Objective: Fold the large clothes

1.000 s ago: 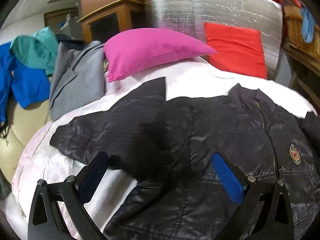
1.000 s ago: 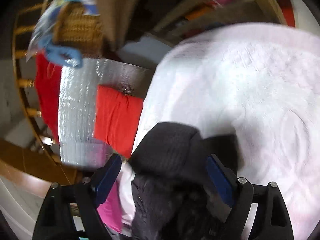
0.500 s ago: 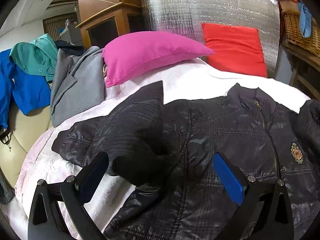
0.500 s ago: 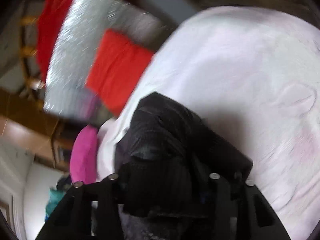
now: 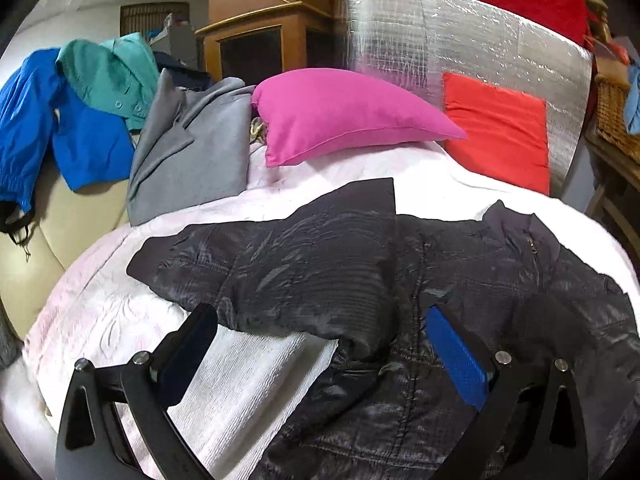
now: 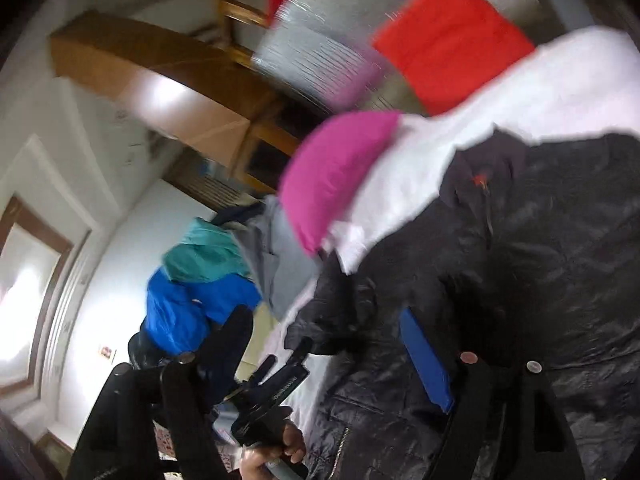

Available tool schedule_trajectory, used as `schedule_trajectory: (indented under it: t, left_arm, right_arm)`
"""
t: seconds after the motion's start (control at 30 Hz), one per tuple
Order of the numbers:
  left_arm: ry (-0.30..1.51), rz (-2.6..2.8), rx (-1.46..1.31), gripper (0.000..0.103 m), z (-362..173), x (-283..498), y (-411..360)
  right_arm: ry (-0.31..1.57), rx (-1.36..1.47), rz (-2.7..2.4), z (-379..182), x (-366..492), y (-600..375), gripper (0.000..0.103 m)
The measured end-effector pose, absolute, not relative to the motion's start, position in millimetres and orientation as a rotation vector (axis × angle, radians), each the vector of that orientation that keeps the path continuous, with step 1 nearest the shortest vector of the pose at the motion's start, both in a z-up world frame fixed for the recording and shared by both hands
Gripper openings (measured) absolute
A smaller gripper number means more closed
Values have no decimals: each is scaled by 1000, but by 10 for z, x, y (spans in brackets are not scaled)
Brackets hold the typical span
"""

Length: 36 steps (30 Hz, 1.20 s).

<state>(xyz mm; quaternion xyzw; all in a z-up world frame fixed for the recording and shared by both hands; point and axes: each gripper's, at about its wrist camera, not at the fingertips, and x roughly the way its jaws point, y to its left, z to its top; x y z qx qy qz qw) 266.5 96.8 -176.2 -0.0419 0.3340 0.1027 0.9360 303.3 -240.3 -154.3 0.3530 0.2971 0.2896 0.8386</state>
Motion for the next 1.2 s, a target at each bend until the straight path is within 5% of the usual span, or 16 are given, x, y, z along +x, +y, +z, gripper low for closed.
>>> schedule_trajectory:
  t: [0.3, 0.6, 0.63, 0.73, 0.77, 0.83, 0.9, 0.97, 1.2]
  left_arm:
    - [719, -298, -101, 103, -1689, 2445, 231]
    - [806, -480, 33, 103, -1903, 2224, -913]
    - [807, -450, 77, 103, -1942, 2226, -1019]
    - [807, -321, 210, 103, -2107, 2302, -1220]
    - [808, -293, 211, 102, -2148, 2340, -1203]
    - [825, -278, 178, 87, -2200, 2433, -1102]
    - [835, -269, 143, 53, -2166, 2481, -960]
    - [821, -289, 91, 34, -2080, 2556, -763]
    - [741, -82, 65, 29, -1796, 2860, 36]
  right_arm:
    - [532, 736, -41, -2209, 2592, -3726, 83]
    - [679, 871, -74, -2765, 2991, -4189, 82]
    - [708, 859, -73, -2805, 3061, -4139, 77]
    - [768, 752, -98, -2866, 3098, -4032, 37]
    - [788, 716, -122, -2881, 3134, -3994, 35]
    - [801, 722, -118, -2909, 3126, -4014, 30]
    - [769, 730, -123, -2863, 3051, -4049, 24]
    - [734, 711, -130, -2804, 2979, -4054, 20]
    - [710, 663, -183, -2686, 2886, -3980, 16]
